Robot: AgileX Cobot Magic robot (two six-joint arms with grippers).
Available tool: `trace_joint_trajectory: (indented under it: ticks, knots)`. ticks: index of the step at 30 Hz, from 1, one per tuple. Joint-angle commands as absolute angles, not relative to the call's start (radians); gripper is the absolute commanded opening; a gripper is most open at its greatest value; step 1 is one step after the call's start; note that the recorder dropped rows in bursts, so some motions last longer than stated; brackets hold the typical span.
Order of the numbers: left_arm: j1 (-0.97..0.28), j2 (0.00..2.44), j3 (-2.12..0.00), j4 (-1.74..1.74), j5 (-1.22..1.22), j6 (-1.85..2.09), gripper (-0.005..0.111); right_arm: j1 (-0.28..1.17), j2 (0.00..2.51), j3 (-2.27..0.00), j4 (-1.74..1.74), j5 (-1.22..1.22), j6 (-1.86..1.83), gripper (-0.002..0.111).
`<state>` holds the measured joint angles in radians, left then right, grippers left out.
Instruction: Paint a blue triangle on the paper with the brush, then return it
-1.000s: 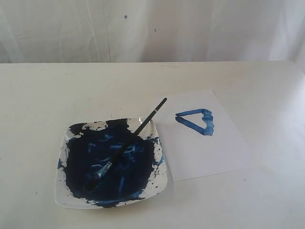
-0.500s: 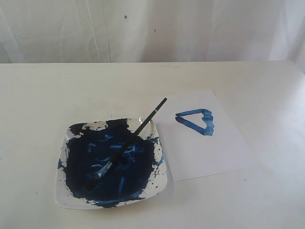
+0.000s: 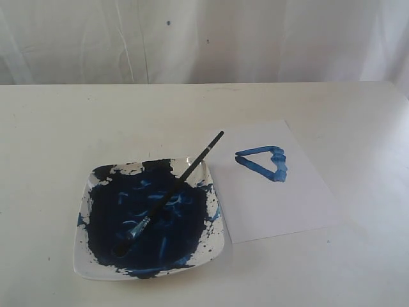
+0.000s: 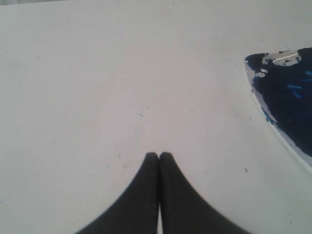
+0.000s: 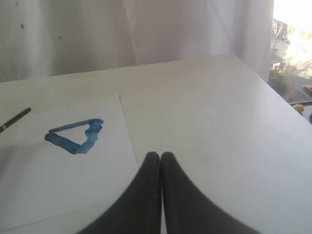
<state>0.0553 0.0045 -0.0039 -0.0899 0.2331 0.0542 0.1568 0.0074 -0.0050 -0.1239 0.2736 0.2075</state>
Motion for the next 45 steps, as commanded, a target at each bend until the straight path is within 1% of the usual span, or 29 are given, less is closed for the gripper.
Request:
trace_joint_trajectory:
  ticks: [1, 6, 11, 23, 36, 39, 45]
  knots:
    - [0.057, 0.000, 0.000, -0.096, 0.234, 0.051, 0.000, 0.150, 0.000, 0.000, -0.136, 0.321, 0.189, 0.000]
    - [0.057, 0.000, 0.000, -0.096, 0.234, 0.051, 0.000, 0.138, 0.000, 0.000, -0.143, 0.319, 0.180, 0.000]
    - [0.057, 0.000, 0.000, -0.096, 0.234, 0.051, 0.000, 0.089, 0.000, 0.000, -0.157, 0.319, 0.180, 0.000]
    - [0.057, 0.000, 0.000, -0.096, 0.234, 0.051, 0.000, 0.060, 0.000, 0.000, -0.159, 0.317, 0.183, 0.000]
    - [0.057, 0.000, 0.000, -0.096, 0.234, 0.051, 0.000, 0.060, 0.000, 0.000, -0.159, 0.317, 0.183, 0.000]
    - [0.015, 0.000, 0.000, -0.093, 0.233, 0.053, 0.000, 0.060, 0.000, 0.000, -0.159, 0.317, 0.183, 0.000]
    - [0.006, 0.000, 0.000, -0.093, 0.233, 0.053, 0.000, 0.060, 0.000, 0.000, -0.159, 0.317, 0.183, 0.000]
